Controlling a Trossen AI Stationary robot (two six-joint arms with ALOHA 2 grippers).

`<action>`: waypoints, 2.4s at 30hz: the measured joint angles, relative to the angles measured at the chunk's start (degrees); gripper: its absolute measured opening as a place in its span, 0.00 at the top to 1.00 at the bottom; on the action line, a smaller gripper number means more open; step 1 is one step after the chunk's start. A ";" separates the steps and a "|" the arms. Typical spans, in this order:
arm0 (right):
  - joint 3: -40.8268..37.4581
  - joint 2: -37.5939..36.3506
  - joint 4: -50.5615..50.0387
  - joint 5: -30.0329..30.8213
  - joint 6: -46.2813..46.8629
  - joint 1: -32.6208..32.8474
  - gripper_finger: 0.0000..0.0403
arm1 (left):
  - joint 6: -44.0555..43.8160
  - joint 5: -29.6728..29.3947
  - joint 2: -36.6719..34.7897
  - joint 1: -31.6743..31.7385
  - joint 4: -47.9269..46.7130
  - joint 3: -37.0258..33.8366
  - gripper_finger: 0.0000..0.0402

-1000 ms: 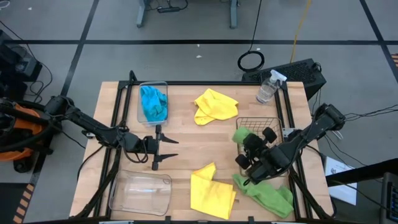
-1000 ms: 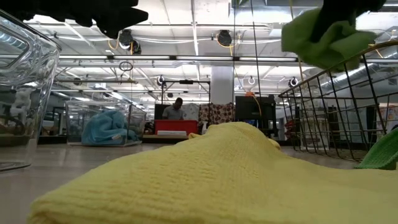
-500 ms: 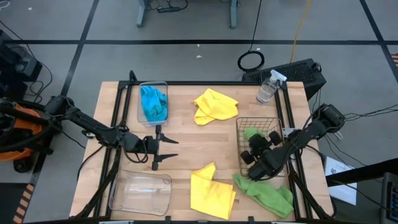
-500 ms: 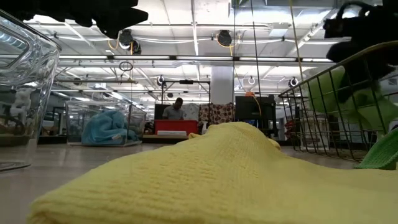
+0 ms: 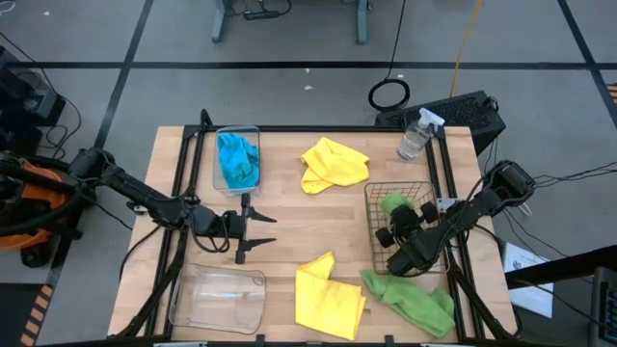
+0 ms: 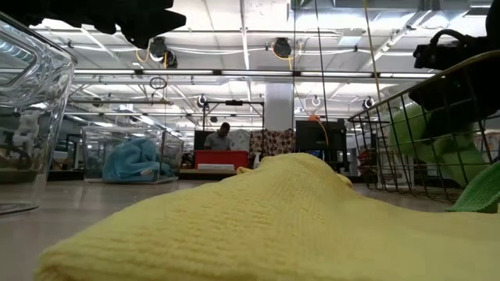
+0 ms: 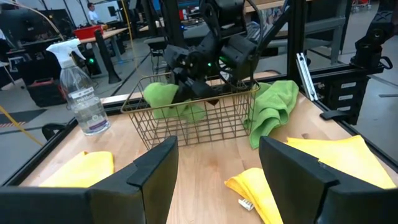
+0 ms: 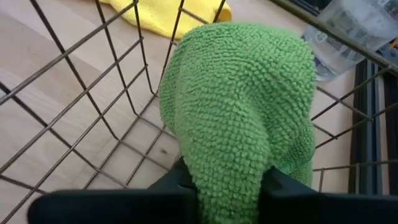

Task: Sort microfiber towel by color & place in baskets
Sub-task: Put the left green microfiber cloth into the wire basket, then put the green microfiber cloth into the wire basket

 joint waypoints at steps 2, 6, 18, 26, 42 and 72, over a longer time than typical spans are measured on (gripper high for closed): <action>0.57 0.00 -0.31 -0.90 0.02 0.00 0.84 | 0.00 0.00 0.00 0.00 -0.02 0.01 0.43; 1.98 0.00 -0.81 -1.08 0.02 0.00 0.73 | -0.05 0.01 0.00 0.00 -0.02 0.01 0.43; 12.37 -0.02 -13.09 -2.50 -0.50 0.00 0.46 | -1.53 0.44 0.00 0.00 -0.13 0.01 0.43; 17.31 -0.03 -15.33 -12.45 -7.61 -0.30 0.36 | -4.35 1.30 0.00 0.00 -0.37 0.01 0.43; 26.71 -0.57 -18.64 -18.68 -20.80 -1.04 0.32 | -4.42 2.19 0.00 0.00 -0.60 0.03 0.43; 30.35 -2.32 -9.49 -26.53 -32.94 -3.16 0.56 | -4.39 2.48 0.00 0.00 -2.92 0.05 0.43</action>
